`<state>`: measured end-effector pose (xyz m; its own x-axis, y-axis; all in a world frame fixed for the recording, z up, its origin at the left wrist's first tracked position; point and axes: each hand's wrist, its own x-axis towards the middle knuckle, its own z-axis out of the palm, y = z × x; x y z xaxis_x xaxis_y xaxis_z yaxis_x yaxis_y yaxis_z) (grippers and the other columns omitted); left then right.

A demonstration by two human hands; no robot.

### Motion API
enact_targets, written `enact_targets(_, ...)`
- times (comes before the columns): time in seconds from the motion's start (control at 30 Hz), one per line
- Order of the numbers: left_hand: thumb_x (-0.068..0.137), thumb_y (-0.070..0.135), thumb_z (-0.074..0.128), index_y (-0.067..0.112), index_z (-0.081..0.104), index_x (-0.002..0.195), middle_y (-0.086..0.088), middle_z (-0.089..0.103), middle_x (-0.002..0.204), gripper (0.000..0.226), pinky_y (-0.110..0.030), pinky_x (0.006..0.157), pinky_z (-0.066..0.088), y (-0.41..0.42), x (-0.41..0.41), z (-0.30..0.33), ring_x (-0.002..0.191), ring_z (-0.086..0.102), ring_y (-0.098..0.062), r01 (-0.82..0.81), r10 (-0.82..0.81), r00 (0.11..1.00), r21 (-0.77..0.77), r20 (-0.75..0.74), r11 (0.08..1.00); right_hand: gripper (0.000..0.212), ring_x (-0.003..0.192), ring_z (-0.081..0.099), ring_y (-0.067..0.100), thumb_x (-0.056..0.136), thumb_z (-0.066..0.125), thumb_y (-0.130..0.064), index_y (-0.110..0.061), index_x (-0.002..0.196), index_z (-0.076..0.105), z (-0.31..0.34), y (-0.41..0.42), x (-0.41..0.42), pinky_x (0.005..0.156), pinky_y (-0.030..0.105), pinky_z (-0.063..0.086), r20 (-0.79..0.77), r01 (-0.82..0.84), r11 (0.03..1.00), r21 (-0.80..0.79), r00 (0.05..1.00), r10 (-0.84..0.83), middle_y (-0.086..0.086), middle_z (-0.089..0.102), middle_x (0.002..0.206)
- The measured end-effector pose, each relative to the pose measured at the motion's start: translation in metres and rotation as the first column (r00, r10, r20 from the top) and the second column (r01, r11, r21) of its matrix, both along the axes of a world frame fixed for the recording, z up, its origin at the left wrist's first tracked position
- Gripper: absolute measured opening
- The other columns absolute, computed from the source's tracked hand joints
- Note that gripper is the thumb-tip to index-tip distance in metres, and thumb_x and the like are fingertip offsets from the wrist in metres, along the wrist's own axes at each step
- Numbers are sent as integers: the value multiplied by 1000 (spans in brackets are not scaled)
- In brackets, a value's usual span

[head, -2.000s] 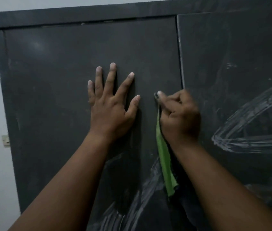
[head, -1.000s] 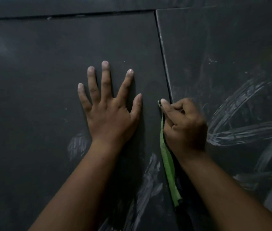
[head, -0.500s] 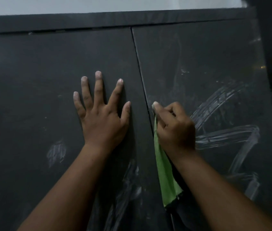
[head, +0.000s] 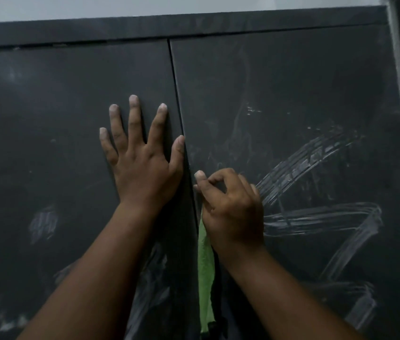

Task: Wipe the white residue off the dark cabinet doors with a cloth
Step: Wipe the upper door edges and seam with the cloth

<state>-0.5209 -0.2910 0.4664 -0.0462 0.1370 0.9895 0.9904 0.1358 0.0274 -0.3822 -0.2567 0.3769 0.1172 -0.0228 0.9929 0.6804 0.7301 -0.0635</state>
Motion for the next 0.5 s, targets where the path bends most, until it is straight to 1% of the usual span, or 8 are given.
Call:
enact_targets(0.07,101,64,34,41,25,162,-1,0,175,67,-56,128,-3,0,0,4,161,-8,-32,3,-3,1000,-3,-9,1000,22,76,56,23,94,75,-18,-26,114,79,9,1,7,68,33,30,-27,77,997,-6,997,-77,-3,65,89)
enact_targets(0.13,101,65,34,41,26,162,-1,1,175,66,-56,128,-2,0,-2,8,161,-6,-31,-2,2,999,-3,-32,1000,19,78,56,23,93,76,-21,-29,110,80,25,4,12,70,33,29,-100,87,996,-34,991,-90,-4,64,85)
enact_targets(0.2,102,65,34,42,28,162,-1,4,175,65,-55,128,0,0,-3,12,161,-4,-30,-8,9,999,6,-51,1000,18,79,56,24,91,77,-24,-29,108,81,44,5,11,72,33,29,-186,33,998,-62,982,-44,-4,63,82)
enact_targets(0.27,103,65,32,42,27,162,-1,4,175,64,-55,128,1,1,-4,11,161,-4,-29,-28,28,998,14,-63,1000,18,80,57,25,89,79,-25,-26,106,82,55,5,4,74,33,28,-235,-54,997,-60,971,39,-3,64,80)
enact_targets(0.3,103,64,31,42,26,162,-1,4,175,64,-55,128,1,2,-4,10,161,-4,-29,-37,38,997,15,-68,999,18,80,57,24,89,79,-25,-26,107,82,55,5,0,73,33,29,-233,-92,994,-55,970,77,-3,64,80)
enact_targets(0.37,105,63,32,41,24,163,-2,3,175,63,-55,129,1,3,-4,9,161,-5,-29,-43,45,996,17,-75,999,19,79,56,22,90,79,-27,-29,109,81,42,4,-4,72,32,28,-181,-119,992,-38,977,110,-6,64,81)
enact_targets(0.43,105,63,31,41,24,163,-2,3,175,62,-54,129,1,3,-6,8,161,-5,-28,-43,44,996,23,-77,999,19,78,56,22,92,78,-29,-32,111,80,24,6,0,71,32,25,-115,-90,996,-17,990,87,-8,66,85)
enact_targets(0.5,105,63,31,41,24,163,-1,3,175,63,-53,129,-1,3,-6,8,161,-5,-28,-40,42,996,21,-77,999,19,79,57,23,92,78,-31,-35,111,79,15,12,11,72,33,24,-93,-32,999,-9,995,31,-9,69,89)
